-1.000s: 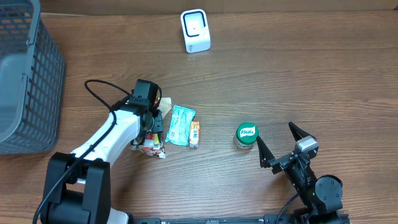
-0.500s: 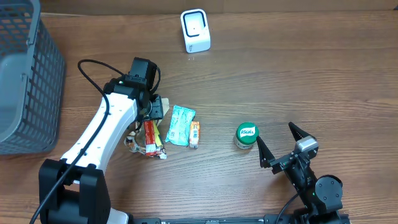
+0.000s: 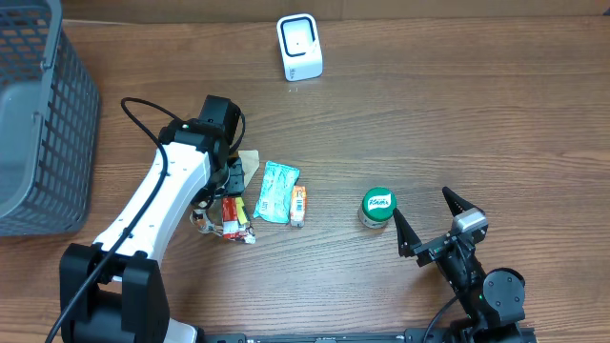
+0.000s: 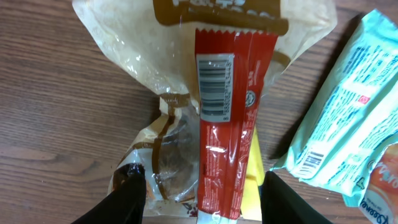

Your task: Scan the item barcode

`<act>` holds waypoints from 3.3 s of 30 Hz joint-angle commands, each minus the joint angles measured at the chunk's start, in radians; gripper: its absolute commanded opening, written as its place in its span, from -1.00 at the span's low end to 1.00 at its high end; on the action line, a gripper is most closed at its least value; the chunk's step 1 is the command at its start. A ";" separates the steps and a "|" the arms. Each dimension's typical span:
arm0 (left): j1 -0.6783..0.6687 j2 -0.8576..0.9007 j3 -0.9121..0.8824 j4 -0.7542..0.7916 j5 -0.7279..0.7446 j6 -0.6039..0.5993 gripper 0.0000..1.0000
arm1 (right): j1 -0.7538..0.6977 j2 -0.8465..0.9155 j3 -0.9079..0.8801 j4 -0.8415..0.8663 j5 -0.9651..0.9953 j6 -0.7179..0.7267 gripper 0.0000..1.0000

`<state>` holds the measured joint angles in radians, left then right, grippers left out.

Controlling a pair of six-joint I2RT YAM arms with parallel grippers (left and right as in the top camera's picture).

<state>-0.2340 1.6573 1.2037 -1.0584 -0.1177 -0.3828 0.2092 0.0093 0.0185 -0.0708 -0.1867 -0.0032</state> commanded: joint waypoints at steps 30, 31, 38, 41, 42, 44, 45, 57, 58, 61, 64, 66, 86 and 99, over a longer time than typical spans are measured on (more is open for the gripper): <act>0.066 -0.001 -0.050 0.063 -0.090 -0.011 -0.44 | -0.004 -0.006 -0.011 0.005 0.002 0.000 1.00; 0.079 -0.003 -0.012 0.042 -0.091 -0.010 -0.38 | -0.004 -0.006 -0.011 0.005 0.002 0.000 1.00; 0.159 -0.005 0.176 -0.072 -0.086 -0.006 -0.30 | -0.004 -0.006 -0.011 0.005 0.002 0.000 1.00; 0.191 -0.005 0.203 -0.086 0.000 -0.006 -0.28 | -0.004 -0.006 -0.011 0.005 0.002 0.000 1.00; 0.206 -0.004 0.204 -0.080 0.072 -0.005 -0.22 | -0.004 -0.006 -0.011 0.005 0.002 0.000 1.00; 0.223 -0.004 0.203 -0.070 0.117 -0.005 -0.17 | -0.004 -0.006 -0.011 0.005 0.002 0.000 1.00; 0.231 -0.004 0.203 -0.063 0.118 -0.005 -0.17 | -0.004 -0.006 -0.011 0.005 0.002 0.000 1.00; 0.407 -0.003 0.203 0.001 0.082 0.099 1.00 | -0.004 -0.006 -0.011 0.005 0.002 0.000 1.00; 0.415 -0.003 0.203 -0.003 0.082 0.099 1.00 | -0.004 -0.006 -0.011 0.005 0.002 0.000 1.00; 0.425 -0.003 0.203 -0.003 0.084 0.099 0.99 | -0.004 -0.006 -0.011 0.005 0.002 0.000 1.00; 0.425 -0.003 0.203 -0.003 0.084 0.099 1.00 | -0.004 -0.006 -0.011 0.005 0.002 0.000 1.00; 0.423 -0.003 0.203 -0.003 0.084 0.099 0.99 | -0.004 -0.006 -0.011 0.005 0.002 0.000 1.00; 0.423 -0.003 0.203 -0.003 0.084 0.099 1.00 | -0.004 -0.006 -0.011 0.013 0.001 0.001 1.00; 0.423 -0.003 0.203 -0.003 0.085 0.099 1.00 | -0.004 -0.006 0.064 0.010 0.002 0.111 1.00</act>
<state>0.1905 1.6573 1.3869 -1.0588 -0.0372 -0.3031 0.2092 0.0093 0.0193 -0.0677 -0.1864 0.0669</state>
